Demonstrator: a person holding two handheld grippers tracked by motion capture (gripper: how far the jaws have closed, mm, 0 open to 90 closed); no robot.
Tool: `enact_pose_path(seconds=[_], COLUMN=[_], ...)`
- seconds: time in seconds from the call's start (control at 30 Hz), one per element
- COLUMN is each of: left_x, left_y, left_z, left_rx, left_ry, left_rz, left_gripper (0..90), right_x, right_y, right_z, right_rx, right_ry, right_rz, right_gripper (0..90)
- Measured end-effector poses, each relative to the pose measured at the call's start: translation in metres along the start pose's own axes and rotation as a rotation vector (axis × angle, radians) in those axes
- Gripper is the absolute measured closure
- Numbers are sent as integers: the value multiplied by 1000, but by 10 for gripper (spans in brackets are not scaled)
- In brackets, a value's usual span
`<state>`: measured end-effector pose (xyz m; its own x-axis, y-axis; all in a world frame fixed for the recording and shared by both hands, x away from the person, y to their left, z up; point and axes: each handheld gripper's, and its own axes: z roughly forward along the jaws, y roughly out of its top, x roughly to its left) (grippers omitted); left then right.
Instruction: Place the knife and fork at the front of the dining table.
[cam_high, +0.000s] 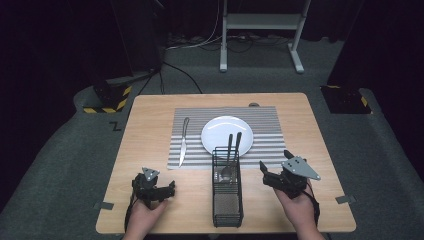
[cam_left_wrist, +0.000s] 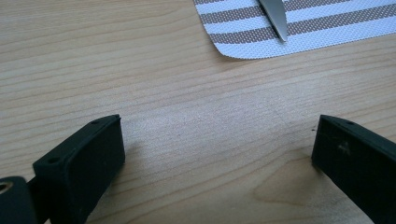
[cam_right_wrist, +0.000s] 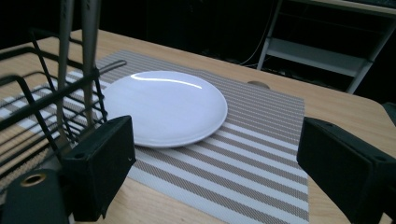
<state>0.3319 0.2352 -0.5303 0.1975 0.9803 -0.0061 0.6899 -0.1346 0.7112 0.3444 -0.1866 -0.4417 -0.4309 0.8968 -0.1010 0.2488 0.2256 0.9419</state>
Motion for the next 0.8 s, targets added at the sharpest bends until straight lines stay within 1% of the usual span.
enact_pose_path(seconds=[0.07,0.17,0.27,0.4,0.43,0.5,0.53,0.57,0.63,0.67,0.7,0.73,0.8], left_x=[0,0,0,0,0,0,0,0,0,0,0,0,0], left_y=[0,0,0,0,0,0,0,0,0,0,0,0,0], left_z=[0,0,0,0,0,0,0,0,0,0,0,0,0], left_rx=[1,1,1,2,2,1,1,2,1,1,1,1,1], left_ry=[-1,-2,-2,-2,-2,-2,-2,-2,-2,-2,-2,-2,-2], left_rz=[2,3,3,3,3,3,3,3,3,3,3,3,3], left_gripper=[16,16,16,16,16,16,16,16,16,16,16,16,16], right_x=[5,12,19,28,30,35,38,40,45,48,51,53,58], right_y=[6,15,23,33,35,39,41,43,45,46,47,48,49], right_z=[1,3,6,9,11,14,16,18,23,25,28,31,37], right_rx=[-11,-21,-33,-51,-58,-67,-69,-70,-79,-85,-85,-83,-82], right_ry=[4,15,19,49,58,55,57,60,78,85,89,90,92], right_rz=[5,-10,-11,-11,-16,-21,-19,-19,-28,-28,-31,-33,-22], right_gripper=[112,111,111,110,112,137,157,200,390,464,510,526,593])
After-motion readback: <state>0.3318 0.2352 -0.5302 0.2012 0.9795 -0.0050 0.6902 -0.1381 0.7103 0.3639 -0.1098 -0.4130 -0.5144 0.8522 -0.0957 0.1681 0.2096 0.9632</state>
